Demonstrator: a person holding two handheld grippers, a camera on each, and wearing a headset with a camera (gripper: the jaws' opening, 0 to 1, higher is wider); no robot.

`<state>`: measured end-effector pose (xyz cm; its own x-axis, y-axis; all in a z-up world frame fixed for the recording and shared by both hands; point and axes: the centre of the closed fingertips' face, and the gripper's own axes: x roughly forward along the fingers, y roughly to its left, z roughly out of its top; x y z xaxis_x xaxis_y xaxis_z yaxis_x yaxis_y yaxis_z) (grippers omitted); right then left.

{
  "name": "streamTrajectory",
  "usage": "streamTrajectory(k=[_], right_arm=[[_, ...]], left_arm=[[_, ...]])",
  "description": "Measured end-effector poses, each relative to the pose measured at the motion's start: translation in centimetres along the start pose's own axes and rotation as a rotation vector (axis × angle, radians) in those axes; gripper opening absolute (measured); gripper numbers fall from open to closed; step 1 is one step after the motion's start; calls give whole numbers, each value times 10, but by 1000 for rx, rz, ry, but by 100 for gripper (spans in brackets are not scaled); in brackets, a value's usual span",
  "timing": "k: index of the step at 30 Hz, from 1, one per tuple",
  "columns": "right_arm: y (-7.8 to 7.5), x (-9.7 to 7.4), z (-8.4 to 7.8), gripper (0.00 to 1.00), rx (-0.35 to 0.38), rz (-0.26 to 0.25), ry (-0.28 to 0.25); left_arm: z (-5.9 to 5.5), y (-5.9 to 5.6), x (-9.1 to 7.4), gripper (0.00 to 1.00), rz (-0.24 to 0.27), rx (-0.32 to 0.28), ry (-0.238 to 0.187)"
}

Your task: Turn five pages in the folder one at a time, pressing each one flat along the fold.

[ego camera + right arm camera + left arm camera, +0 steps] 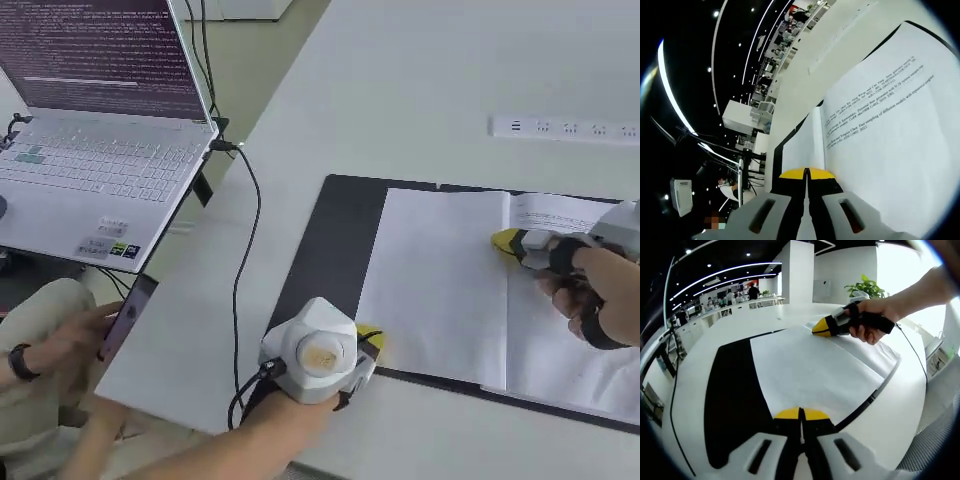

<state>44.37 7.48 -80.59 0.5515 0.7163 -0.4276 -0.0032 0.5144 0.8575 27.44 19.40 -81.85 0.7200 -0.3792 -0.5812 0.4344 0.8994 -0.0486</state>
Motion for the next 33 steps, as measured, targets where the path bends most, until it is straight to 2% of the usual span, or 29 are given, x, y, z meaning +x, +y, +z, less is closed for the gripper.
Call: streamTrajectory(k=[4, 9, 17, 18, 21, 24, 29, 33], right_arm=[[-2, 9, 14, 0, 4, -15, -27], [-5, 20, 29, 0, 8, -25, -35], [-6, 30, 47, 0, 89, -16, -89], [-6, 31, 49, 0, 90, -15, -99], [-8, 33, 63, 0, 77, -27, -173], [-7, 33, 63, 0, 88, -33, -187], [-7, 33, 64, 0, 63, -42, -195], [-7, 28, 52, 0, 71, -50, -145]], left_arm=[[0, 0, 0, 0, 3, -4, -7], [0, 1, 1, 0, 7, -10, -9], [0, 2, 2, 0, 2, -11, -10], [0, 2, 2, 0, 2, -12, -10], [0, 2, 2, 0, 3, -13, -9], [-1, 1, 2, 0, 6, -10, -7], [-1, 1, 2, 0, 7, -11, -6], [-1, 1, 2, 0, 7, -7, -4]])
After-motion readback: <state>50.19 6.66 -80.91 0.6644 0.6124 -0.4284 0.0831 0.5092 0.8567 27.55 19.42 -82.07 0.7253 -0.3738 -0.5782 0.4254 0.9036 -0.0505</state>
